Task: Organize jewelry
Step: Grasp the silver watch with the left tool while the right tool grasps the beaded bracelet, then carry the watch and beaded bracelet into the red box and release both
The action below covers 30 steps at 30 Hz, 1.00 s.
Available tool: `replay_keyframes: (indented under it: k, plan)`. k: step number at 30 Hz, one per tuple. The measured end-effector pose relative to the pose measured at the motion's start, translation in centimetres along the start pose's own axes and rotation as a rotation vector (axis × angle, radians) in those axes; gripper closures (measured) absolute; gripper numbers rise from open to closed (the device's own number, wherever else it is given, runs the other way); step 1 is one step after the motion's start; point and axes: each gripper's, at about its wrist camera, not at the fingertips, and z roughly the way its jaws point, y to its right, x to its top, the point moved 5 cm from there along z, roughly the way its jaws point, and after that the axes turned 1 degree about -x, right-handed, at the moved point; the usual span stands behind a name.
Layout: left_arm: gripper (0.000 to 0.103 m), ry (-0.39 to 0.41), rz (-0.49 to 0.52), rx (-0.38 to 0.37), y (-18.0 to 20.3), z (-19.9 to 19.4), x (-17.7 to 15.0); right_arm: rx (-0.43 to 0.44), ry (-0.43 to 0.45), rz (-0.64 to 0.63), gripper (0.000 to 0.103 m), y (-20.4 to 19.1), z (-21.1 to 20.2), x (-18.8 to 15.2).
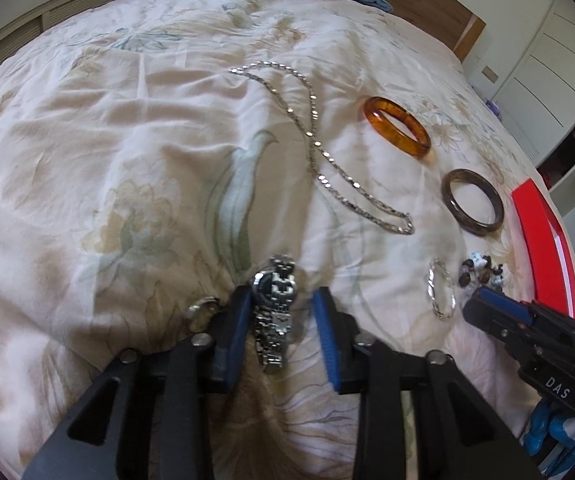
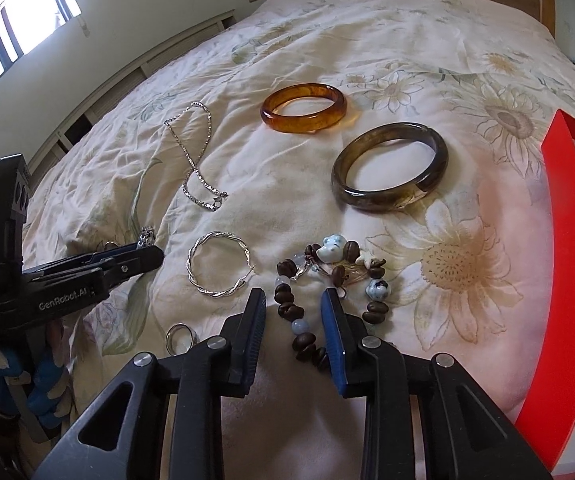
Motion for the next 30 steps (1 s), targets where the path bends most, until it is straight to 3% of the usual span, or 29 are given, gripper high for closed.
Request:
replay_keyframes:
  k: [8,19,30]
  plan:
    - [0.082,0.022,0.009,0.009,0.0,-0.8,0.0,0.034,-0.006,0.032,0.093,0.5,-0.4,-0.3]
    - [0.082,0.042,0.039,-0.038,1.5,-4.2,-0.5,0.073,0.01,0.072,0.094,-0.5,-3.8,-2.0]
    - [0.082,0.079,0.055,-0.06,2.5,-9.9,-2.2,0.102,0.079,0.09,0.094,-2.8,-10.6,-3.3]
